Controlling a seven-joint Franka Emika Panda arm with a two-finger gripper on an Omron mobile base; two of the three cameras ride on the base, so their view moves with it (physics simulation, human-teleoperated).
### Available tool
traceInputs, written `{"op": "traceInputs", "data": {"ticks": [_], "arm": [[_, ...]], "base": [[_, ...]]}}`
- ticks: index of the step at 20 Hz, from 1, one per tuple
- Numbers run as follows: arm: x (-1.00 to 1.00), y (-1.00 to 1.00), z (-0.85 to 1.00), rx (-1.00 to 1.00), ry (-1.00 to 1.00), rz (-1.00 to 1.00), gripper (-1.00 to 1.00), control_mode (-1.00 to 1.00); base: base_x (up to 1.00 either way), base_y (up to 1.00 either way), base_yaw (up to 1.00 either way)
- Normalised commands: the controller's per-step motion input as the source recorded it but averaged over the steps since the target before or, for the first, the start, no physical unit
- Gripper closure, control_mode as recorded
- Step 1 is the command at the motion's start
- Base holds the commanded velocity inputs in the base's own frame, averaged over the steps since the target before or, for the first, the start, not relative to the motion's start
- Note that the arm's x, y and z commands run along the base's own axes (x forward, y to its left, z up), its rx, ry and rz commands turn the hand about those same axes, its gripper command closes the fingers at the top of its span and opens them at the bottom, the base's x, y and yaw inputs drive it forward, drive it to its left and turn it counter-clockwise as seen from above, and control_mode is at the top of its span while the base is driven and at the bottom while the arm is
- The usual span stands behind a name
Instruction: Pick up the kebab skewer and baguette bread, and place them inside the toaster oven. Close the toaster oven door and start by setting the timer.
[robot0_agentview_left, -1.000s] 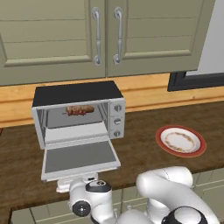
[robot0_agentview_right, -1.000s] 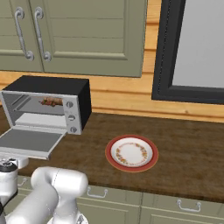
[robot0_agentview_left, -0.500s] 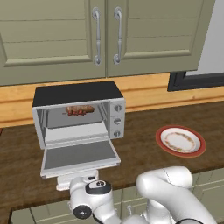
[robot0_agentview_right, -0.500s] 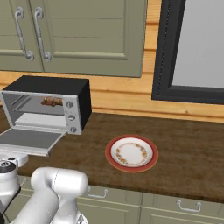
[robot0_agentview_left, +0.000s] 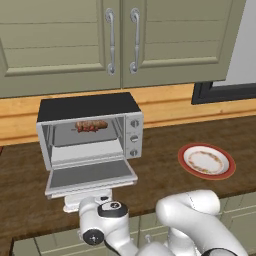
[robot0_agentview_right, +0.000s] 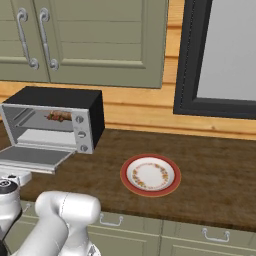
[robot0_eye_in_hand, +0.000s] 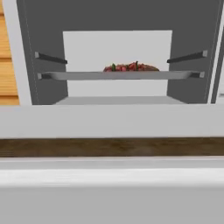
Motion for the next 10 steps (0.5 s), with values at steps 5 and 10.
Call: {"op": "traceInputs", "data": {"ticks": [5, 10], "arm": [[0.35, -0.03, 0.42, 0.03, 0.00, 0.00, -1.00, -1.00], [0.43, -0.02, 0.52, 0.02, -0.02, 0.00, -1.00, -1.00]], "base": [[0.00, 0.00, 0.00], [0.00, 0.00, 0.00]]}}
